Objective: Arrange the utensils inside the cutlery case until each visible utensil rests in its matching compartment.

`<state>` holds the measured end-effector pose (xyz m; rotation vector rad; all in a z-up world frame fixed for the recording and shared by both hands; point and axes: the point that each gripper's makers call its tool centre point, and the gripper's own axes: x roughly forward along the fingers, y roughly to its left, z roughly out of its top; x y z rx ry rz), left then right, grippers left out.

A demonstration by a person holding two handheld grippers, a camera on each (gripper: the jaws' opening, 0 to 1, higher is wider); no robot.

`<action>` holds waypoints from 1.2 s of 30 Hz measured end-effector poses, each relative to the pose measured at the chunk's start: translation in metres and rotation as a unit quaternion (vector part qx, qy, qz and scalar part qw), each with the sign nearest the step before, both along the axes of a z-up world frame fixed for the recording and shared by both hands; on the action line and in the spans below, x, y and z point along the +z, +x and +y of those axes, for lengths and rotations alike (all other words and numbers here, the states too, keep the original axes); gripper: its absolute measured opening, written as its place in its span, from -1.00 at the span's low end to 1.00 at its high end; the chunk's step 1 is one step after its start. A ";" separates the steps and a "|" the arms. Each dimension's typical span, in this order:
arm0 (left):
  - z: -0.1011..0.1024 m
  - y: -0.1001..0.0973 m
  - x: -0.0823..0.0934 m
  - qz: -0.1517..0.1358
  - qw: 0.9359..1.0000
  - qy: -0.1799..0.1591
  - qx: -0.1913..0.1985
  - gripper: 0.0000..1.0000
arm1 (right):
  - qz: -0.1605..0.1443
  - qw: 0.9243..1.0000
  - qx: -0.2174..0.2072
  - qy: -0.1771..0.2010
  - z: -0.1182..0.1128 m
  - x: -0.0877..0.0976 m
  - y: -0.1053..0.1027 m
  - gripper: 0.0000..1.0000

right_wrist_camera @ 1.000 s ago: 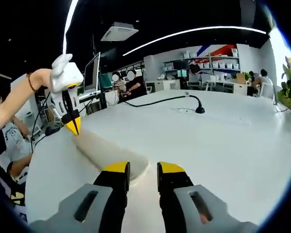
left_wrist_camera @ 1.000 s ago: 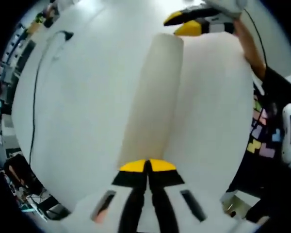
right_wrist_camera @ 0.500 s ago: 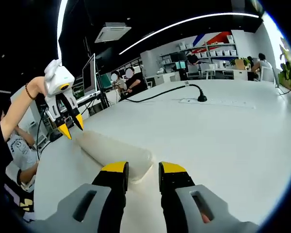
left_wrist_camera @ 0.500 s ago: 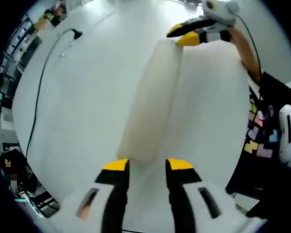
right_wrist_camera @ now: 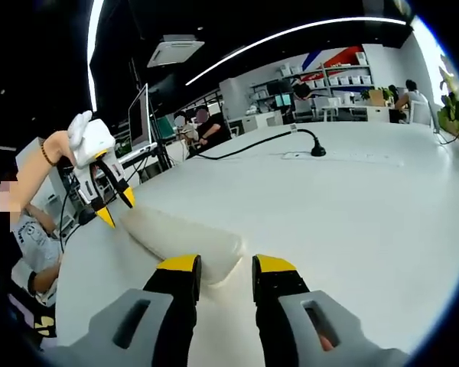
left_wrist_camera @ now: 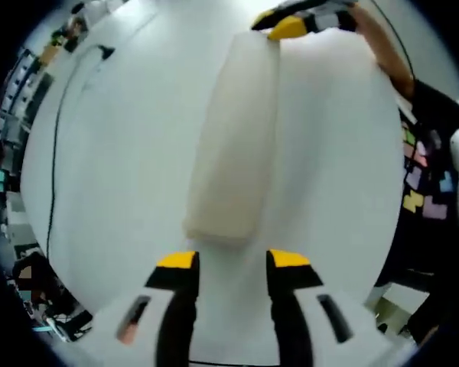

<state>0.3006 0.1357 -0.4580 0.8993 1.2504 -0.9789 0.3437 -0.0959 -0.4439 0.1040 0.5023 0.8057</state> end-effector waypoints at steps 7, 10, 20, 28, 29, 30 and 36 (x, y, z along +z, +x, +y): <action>-0.006 -0.001 -0.003 0.009 1.000 -0.017 0.005 -0.31 | 0.014 1.000 -0.009 0.008 0.000 -0.002 0.000 -0.34; -0.007 -0.001 -0.004 0.012 1.000 -0.020 0.007 -0.32 | 0.028 0.999 -0.003 0.023 0.004 -0.002 -0.004 -0.42; -0.007 0.000 -0.009 0.018 0.999 -0.029 0.020 -0.40 | 0.042 0.998 0.004 0.036 0.010 -0.002 -0.007 -0.45; -0.007 0.000 -0.009 0.019 0.999 -0.024 0.020 -0.39 | 0.020 1.000 -0.004 0.011 0.008 0.001 -0.005 -0.48; -0.007 0.000 -0.009 0.019 0.999 -0.024 0.020 -0.39 | 0.019 1.000 -0.004 0.010 0.008 0.001 -0.005 -0.48; -0.007 0.000 -0.009 0.019 0.999 -0.024 0.021 -0.39 | 0.019 1.000 -0.004 0.009 0.008 0.001 -0.005 -0.48; -0.007 0.000 -0.009 0.019 0.999 -0.022 0.021 -0.39 | 0.013 1.000 -0.004 0.001 0.009 0.002 -0.006 -0.48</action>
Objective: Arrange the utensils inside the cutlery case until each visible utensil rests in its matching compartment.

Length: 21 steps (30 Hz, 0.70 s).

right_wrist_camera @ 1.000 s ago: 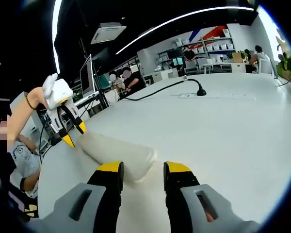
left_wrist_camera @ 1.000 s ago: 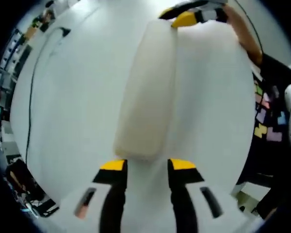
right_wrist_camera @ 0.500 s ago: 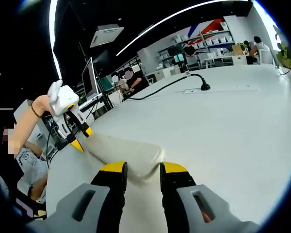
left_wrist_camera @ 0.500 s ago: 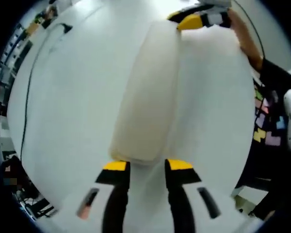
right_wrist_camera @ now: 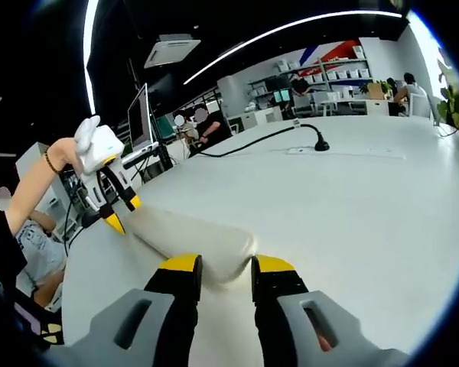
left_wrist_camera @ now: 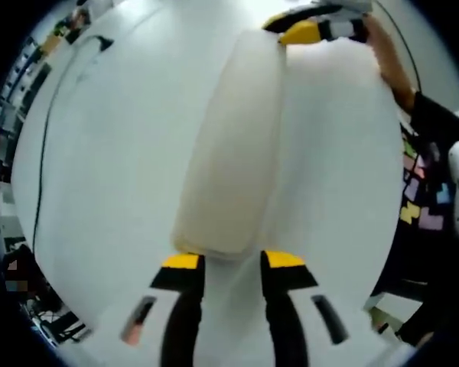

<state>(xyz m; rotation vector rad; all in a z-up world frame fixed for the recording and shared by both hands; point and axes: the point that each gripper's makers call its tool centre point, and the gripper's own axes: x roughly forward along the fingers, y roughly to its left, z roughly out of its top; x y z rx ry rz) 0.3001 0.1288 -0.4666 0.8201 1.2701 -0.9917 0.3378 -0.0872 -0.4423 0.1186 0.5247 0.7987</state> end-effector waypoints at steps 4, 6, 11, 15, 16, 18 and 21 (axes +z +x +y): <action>0.000 -0.001 0.000 0.002 1.000 -0.001 0.002 -0.39 | -0.007 1.000 -0.002 -0.004 0.000 0.002 0.000 -0.47; -0.001 -0.001 0.000 0.003 1.000 -0.003 0.003 -0.41 | -0.010 1.000 -0.003 -0.005 0.000 0.003 -0.001 -0.47; 0.000 -0.001 -0.001 0.003 1.000 -0.001 0.004 -0.41 | -0.007 1.000 -0.003 -0.013 0.000 -0.001 -0.002 -0.44; 0.000 -0.002 -0.001 0.006 1.000 -0.007 0.004 -0.40 | -0.008 1.000 -0.003 -0.013 0.001 -0.001 -0.002 -0.44; 0.000 -0.003 -0.001 0.006 1.000 -0.009 0.001 -0.40 | -0.010 1.000 -0.003 -0.014 0.001 -0.001 -0.003 -0.44; 0.000 -0.003 -0.001 0.005 1.000 -0.012 -0.006 -0.40 | -0.012 1.000 -0.003 -0.017 0.001 -0.001 -0.003 -0.43; 0.000 -0.004 -0.001 0.006 1.000 -0.016 -0.008 -0.39 | -0.017 1.000 -0.002 -0.021 0.002 -0.001 -0.003 -0.41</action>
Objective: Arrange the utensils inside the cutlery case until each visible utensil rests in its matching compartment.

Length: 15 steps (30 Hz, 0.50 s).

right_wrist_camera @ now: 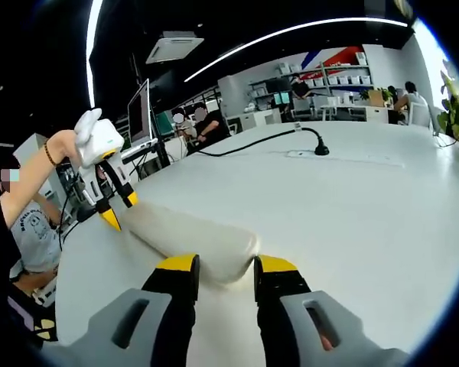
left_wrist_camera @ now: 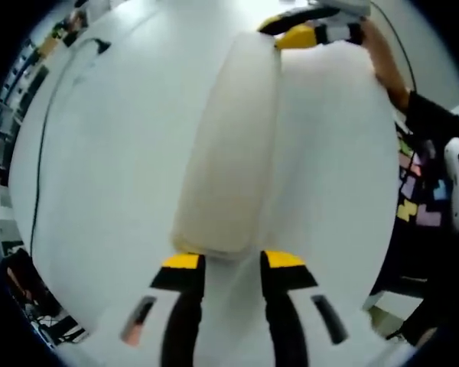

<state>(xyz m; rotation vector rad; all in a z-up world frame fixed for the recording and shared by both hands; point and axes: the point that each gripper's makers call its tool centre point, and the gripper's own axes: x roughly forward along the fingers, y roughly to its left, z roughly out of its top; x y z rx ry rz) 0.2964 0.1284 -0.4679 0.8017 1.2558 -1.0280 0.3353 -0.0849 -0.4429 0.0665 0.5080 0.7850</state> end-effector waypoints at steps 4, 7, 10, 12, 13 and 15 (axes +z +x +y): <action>0.000 0.000 0.000 0.000 1.000 -0.004 -0.002 -0.39 | -0.003 1.000 0.001 -0.004 0.000 0.000 0.000 -0.40; 0.000 0.001 0.000 -0.001 1.000 -0.004 -0.005 -0.39 | -0.006 1.000 0.000 -0.005 0.000 0.001 0.000 -0.40; 0.000 0.000 0.000 -0.002 1.000 -0.004 -0.010 -0.39 | -0.018 1.000 0.000 -0.006 0.000 0.005 0.000 -0.40; 0.000 0.001 0.000 -0.002 1.000 -0.005 -0.012 -0.39 | -0.030 1.000 0.001 -0.007 0.000 0.009 0.000 -0.40; 0.000 0.001 0.000 -0.002 1.000 -0.006 -0.013 -0.39 | -0.030 1.000 0.001 -0.007 0.000 0.009 0.001 -0.40; 0.000 0.001 0.000 -0.002 1.000 -0.008 -0.013 -0.39 | -0.028 1.000 0.002 -0.010 -0.001 0.008 0.001 -0.40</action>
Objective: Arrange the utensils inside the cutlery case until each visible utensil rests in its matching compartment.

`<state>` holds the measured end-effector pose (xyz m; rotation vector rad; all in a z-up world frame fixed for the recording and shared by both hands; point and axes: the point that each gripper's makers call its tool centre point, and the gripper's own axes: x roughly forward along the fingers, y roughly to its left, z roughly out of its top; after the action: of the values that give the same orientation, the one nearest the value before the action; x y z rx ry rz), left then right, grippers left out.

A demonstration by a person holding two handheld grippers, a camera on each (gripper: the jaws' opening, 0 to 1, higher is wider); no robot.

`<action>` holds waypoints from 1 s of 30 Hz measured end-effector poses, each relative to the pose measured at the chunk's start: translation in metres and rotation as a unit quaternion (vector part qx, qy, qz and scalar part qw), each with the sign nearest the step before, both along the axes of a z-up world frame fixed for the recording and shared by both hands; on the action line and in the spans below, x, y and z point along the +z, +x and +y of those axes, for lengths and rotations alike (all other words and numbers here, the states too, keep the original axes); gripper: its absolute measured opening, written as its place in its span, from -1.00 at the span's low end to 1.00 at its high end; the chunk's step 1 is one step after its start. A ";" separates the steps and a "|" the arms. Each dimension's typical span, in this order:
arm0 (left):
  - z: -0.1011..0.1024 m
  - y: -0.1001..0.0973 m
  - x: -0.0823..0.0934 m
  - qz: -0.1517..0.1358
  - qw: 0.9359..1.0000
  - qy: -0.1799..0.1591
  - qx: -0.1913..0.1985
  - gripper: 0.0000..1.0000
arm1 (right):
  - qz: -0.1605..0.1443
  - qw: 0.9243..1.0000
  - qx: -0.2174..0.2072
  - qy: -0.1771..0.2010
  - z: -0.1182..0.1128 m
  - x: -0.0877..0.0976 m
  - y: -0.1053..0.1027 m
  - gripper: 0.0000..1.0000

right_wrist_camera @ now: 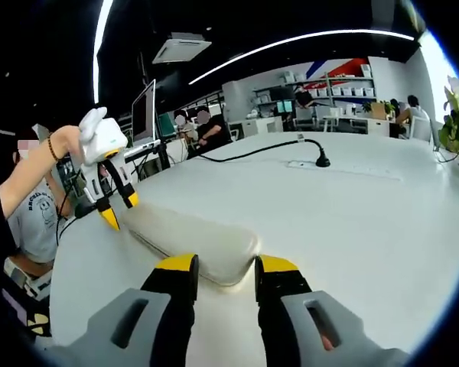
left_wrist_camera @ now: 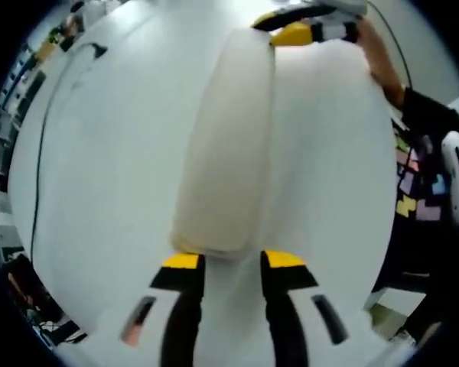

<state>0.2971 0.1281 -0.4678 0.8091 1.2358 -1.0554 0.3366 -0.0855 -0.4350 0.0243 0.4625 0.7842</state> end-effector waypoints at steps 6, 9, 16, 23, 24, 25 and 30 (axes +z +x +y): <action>0.003 0.001 0.003 -0.004 1.000 -0.009 0.003 -0.38 | 0.001 1.000 0.003 0.003 0.001 0.000 0.000 -0.42; 0.003 0.003 0.006 -0.010 1.000 -0.019 0.007 -0.38 | 0.000 1.000 0.001 0.003 0.001 0.001 0.000 -0.44; 0.001 0.001 0.002 -0.004 1.000 -0.021 0.015 -0.38 | 0.010 1.000 0.002 0.011 0.003 -0.002 0.001 -0.44; 0.000 0.004 0.004 -0.009 0.999 -0.024 0.029 -0.38 | 0.014 1.000 0.001 0.012 0.002 -0.003 0.001 -0.42; 0.000 0.005 0.004 -0.009 0.999 -0.025 0.031 -0.38 | 0.014 1.000 0.001 0.012 0.002 -0.003 0.002 -0.42; 0.000 0.005 0.005 -0.010 0.999 -0.026 0.034 -0.38 | 0.014 1.000 0.000 0.012 0.002 -0.003 0.002 -0.42; -0.001 0.008 0.007 -0.017 0.999 -0.029 0.035 -0.38 | 0.013 1.000 -0.001 0.012 0.002 -0.003 0.002 -0.42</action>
<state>0.3052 0.1270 -0.4609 0.7320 1.1916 -1.0126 0.3388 -0.0840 -0.4380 0.0570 0.4772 0.7875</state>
